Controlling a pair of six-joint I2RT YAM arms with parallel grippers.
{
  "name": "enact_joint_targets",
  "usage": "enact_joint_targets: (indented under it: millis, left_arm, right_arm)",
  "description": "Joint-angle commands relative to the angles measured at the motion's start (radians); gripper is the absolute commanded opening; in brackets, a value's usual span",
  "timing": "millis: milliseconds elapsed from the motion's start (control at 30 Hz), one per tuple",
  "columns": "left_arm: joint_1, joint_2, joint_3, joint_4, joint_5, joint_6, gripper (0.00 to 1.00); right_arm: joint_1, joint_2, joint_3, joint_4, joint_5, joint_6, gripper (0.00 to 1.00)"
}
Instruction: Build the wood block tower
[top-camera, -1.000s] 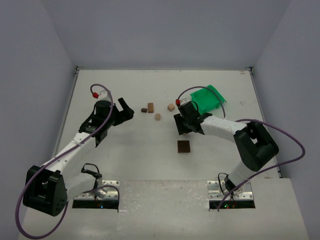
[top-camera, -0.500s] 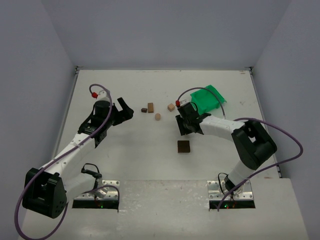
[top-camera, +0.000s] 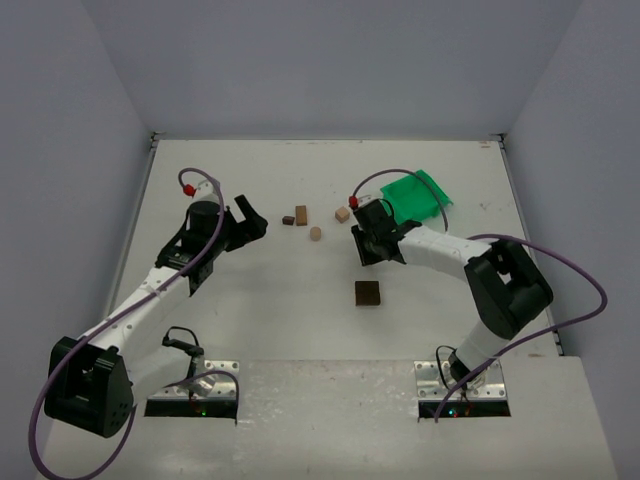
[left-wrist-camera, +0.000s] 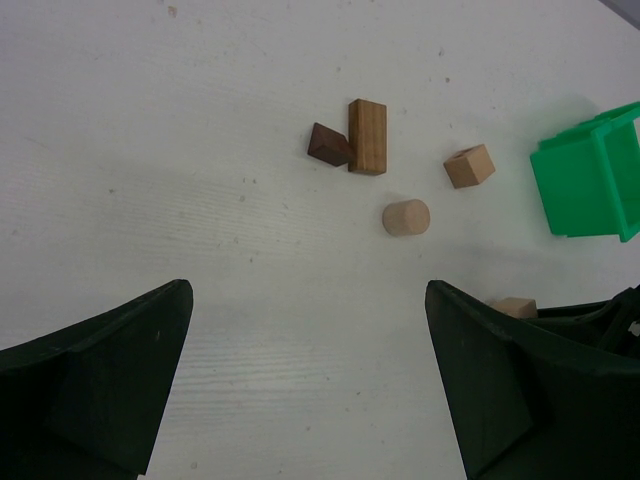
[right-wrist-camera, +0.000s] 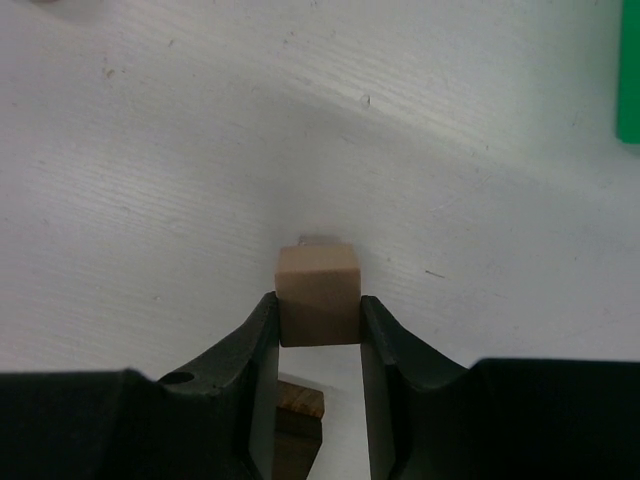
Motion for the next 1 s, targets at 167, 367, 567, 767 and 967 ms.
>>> enact_joint_targets:
  millis: [167,367,567,767,967]
  left_arm:
    - [-0.002,-0.061,-0.003,0.043,0.023,0.015,1.00]
    - [-0.002,-0.084,-0.010,0.035,0.014,0.000,1.00]
    - [-0.003,-0.105,-0.014,0.025,0.014,-0.010,1.00]
    - [-0.003,-0.125,-0.021,0.016,0.011,-0.015,1.00]
    - [-0.003,-0.127,-0.023,0.017,0.012,-0.015,1.00]
  right_arm:
    - [0.035,-0.191,-0.008,-0.082,0.023,0.124,0.16]
    - [0.140,-0.319,-0.070,-0.192,0.153,0.280,0.17]
    - [0.253,-0.371,-0.128,-0.222,0.220,0.415,0.21]
    - [0.325,-0.348,-0.119,-0.263,0.302,0.516,0.21]
    - [0.359,-0.312,-0.109,-0.264,0.299,0.539,0.22]
